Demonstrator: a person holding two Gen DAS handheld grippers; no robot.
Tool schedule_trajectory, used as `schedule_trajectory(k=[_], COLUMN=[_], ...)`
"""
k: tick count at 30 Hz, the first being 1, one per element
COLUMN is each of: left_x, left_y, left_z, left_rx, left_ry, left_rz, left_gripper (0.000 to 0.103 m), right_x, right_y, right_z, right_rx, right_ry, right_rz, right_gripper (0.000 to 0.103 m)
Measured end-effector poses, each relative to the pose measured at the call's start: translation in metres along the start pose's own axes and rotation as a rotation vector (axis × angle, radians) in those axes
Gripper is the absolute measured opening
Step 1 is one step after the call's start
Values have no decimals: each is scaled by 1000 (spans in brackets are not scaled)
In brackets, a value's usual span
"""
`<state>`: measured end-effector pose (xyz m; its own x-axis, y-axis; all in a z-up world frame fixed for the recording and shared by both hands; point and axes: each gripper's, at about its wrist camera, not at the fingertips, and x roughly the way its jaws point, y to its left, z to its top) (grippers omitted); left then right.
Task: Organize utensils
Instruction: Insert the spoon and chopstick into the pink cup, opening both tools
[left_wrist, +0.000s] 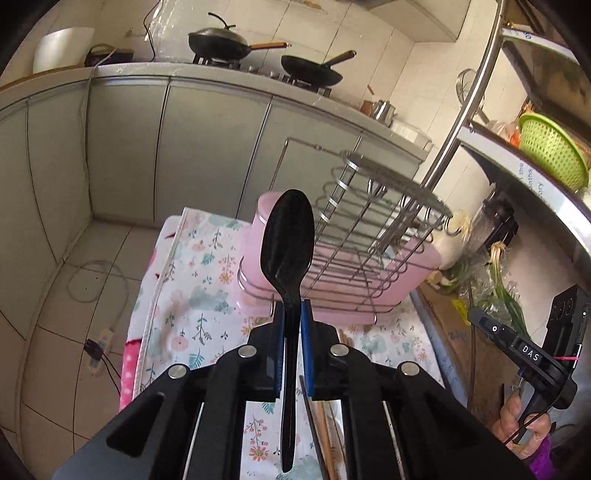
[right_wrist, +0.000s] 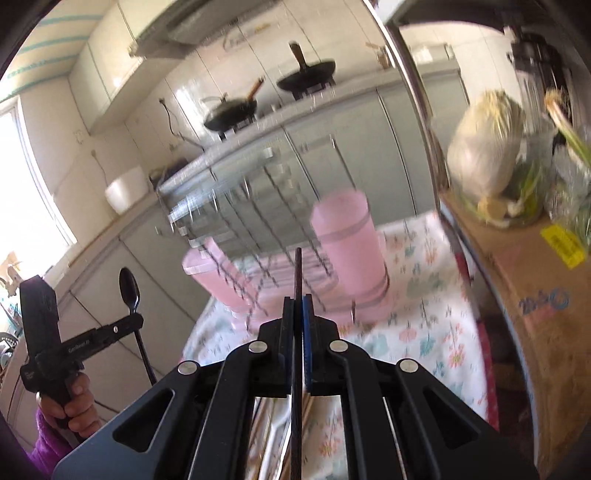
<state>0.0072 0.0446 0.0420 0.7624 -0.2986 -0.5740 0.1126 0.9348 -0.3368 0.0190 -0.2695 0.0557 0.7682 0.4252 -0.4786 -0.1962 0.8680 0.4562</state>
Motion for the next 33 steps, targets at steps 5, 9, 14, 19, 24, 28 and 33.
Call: schedule_trajectory(k=[5, 9, 14, 19, 24, 28, 33], left_x=[-21, -26, -22, -10, 2, 16, 38], left_y=[-9, -17, -20, -13, -12, -13, -14], left_z=[34, 63, 94, 122, 139, 144, 142], left_rx=[-9, -2, 1, -36, -21, 6, 48], left_ry=[-126, -198, -272, -330, -399, -433, -462], left_rz=[-25, -27, -21, -27, 6, 33, 70], left_gripper=[8, 8, 8, 8, 8, 8, 8], right_x=[-8, -5, 12, 34, 57, 70, 84], right_y=[13, 20, 21, 20, 15, 8, -3], right_z=[46, 82, 117, 133, 137, 134, 133], right_rx=[-53, -83, -110, -145, -172, -191, -182], right_ry=[-153, -264, -358, -419, -445, -464, -472], right_rz=[10, 20, 8, -32, -83, -126, -153], right_gripper=[5, 5, 5, 5, 5, 5, 5])
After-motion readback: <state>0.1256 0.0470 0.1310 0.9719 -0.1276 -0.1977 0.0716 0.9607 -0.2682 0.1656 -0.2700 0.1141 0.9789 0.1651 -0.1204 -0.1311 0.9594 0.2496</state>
